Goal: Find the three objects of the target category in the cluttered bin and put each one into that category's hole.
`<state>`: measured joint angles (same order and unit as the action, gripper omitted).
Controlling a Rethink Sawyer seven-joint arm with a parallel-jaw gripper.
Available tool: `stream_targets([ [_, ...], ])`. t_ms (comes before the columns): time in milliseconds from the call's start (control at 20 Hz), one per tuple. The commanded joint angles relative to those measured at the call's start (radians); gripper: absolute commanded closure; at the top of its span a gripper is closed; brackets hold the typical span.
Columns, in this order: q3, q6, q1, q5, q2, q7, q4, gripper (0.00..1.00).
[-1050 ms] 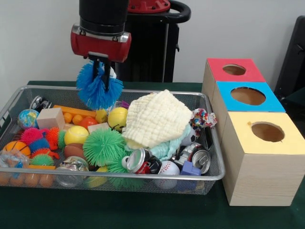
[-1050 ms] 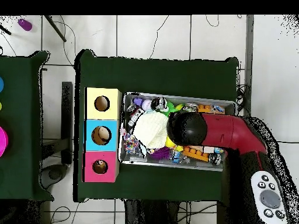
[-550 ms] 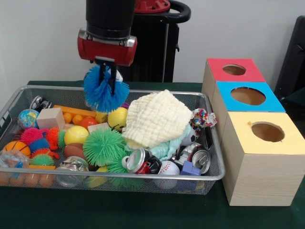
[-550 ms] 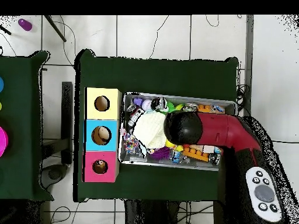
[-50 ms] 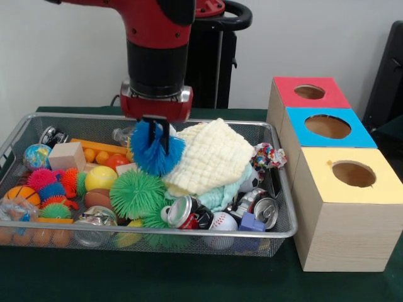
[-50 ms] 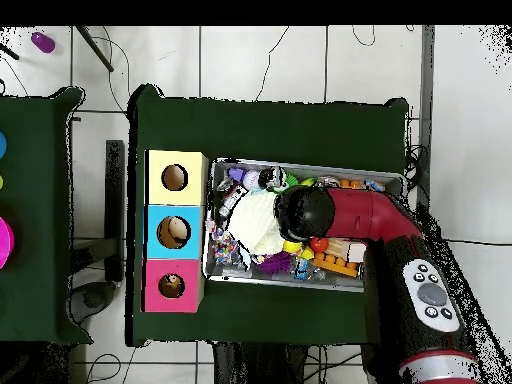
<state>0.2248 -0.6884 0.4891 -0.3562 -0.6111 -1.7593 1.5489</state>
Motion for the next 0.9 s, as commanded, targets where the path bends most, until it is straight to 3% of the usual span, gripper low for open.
stream_targets([
  [50,0.093,-0.069,0.0,-0.041,0.103,0.132,-0.11,1.0],
  [200,0.086,-0.09,-0.021,-0.042,0.128,0.118,-0.16,1.0],
  [550,0.078,-0.1,-0.035,-0.042,0.137,0.123,-0.182,1.0],
  [900,0.086,0.024,0.007,-0.063,0.244,0.13,-0.203,1.0],
])
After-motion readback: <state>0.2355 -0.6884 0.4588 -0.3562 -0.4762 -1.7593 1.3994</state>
